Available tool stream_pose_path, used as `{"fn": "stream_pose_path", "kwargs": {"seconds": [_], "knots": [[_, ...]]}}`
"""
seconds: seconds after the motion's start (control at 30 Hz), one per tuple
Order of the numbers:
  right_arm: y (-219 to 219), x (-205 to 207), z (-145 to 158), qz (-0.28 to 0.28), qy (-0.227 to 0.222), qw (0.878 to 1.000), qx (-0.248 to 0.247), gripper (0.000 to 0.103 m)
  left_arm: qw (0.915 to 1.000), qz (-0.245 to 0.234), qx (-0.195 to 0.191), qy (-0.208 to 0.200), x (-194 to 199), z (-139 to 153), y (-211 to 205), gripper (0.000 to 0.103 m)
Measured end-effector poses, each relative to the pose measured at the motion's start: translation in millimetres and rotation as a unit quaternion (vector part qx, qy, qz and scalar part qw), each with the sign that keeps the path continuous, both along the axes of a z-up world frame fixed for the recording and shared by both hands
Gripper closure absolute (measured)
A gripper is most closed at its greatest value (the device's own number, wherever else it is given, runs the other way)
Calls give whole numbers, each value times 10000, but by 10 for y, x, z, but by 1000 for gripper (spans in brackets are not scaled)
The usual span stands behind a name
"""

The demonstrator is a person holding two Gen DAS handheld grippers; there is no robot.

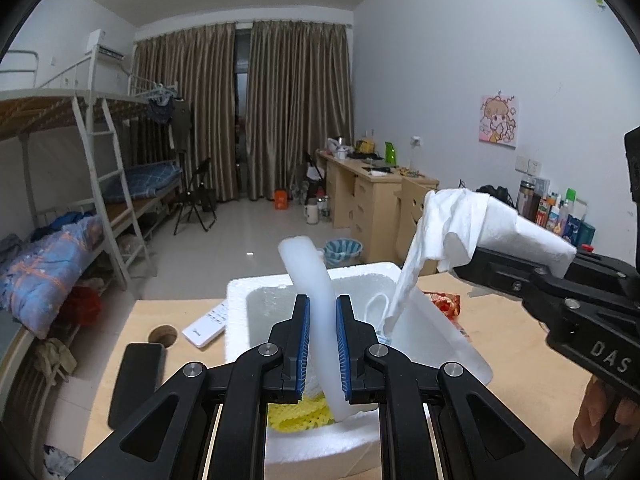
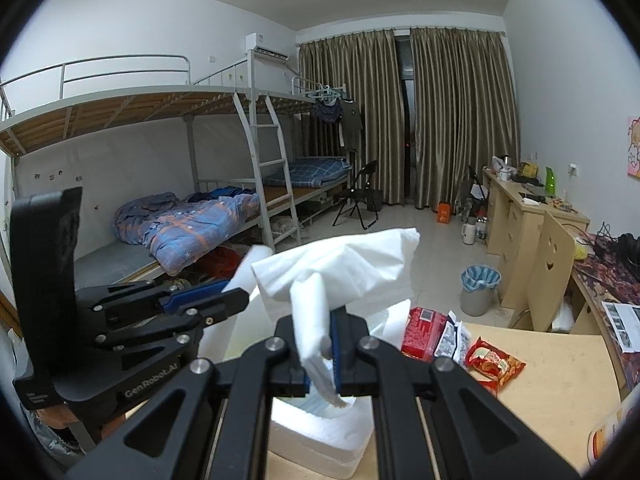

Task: Organize soft objects
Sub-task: 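Open the left gripper to drop the foam stick into the box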

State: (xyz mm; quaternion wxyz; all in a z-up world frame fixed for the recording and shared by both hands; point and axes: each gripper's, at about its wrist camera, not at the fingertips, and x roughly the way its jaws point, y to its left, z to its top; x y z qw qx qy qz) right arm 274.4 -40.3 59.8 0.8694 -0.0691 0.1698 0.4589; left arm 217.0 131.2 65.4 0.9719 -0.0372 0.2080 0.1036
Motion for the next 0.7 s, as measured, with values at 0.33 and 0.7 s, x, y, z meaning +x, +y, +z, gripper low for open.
{"fn": "stream_pose_path", "kwargs": {"seconds": [0.33,0.7], "knots": [[-75,55,-11,-91,48,9999,95,92,9996,-232,-64,165,179,-163,39,89],[-120,61,8,-192,60,9997,114,93,9996,-156,-18,239,269,-197,60,73]]}}
